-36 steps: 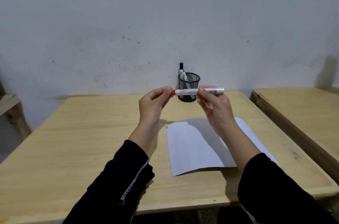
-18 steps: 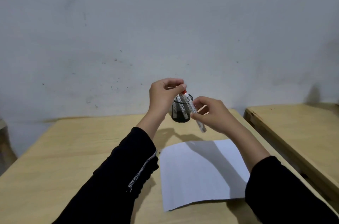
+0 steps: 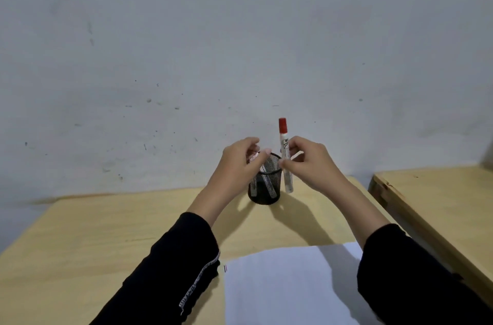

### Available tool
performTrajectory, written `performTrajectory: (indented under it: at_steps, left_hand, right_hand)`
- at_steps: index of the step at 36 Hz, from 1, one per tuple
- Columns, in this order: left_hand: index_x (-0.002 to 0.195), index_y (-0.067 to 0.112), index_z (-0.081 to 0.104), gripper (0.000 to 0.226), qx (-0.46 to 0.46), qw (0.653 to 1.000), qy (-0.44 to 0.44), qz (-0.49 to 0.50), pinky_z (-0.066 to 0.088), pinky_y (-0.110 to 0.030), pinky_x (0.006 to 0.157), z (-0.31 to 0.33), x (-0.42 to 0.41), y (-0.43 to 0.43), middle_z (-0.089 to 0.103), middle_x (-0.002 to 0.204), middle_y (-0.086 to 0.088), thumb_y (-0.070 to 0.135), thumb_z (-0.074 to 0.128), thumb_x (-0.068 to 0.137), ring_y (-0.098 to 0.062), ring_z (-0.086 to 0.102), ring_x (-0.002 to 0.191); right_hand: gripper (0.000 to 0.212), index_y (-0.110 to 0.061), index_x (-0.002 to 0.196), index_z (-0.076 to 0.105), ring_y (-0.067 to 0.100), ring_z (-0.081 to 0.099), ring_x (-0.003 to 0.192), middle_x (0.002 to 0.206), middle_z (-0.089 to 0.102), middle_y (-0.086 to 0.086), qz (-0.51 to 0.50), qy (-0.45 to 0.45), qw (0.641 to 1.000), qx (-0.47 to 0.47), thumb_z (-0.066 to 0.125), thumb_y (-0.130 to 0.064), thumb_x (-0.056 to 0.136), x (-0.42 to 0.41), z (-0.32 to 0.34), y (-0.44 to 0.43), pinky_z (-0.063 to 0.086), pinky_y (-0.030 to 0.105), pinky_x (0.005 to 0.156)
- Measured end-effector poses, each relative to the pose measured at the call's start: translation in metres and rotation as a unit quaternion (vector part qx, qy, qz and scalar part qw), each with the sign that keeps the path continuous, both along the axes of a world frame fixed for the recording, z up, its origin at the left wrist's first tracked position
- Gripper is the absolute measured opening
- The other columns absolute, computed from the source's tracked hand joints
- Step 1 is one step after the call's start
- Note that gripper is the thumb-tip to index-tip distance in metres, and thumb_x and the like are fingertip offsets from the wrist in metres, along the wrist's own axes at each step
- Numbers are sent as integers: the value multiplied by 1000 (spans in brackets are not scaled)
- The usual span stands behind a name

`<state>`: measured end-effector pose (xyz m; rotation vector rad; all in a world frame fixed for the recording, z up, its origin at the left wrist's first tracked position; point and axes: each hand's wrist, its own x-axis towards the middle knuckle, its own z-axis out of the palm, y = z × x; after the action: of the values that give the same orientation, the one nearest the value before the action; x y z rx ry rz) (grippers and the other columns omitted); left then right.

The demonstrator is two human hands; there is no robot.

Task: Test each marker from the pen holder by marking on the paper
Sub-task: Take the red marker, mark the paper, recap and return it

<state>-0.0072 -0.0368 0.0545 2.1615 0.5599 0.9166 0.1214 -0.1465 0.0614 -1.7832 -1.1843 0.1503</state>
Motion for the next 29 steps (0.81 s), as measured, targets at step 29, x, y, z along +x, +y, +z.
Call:
performTrajectory:
  at_steps: [29]
  left_hand:
    - [113,30,53,58,-122,992,13,-10,48,-32,94,-111,46,46,59,113,7,39,82,63,-13,56,111]
  right_hand:
    - [9,-7,83,57,31,62,77,83,66,14,-47,-77,993,-70,54,-8,74,36,-39,78,51,37,68]
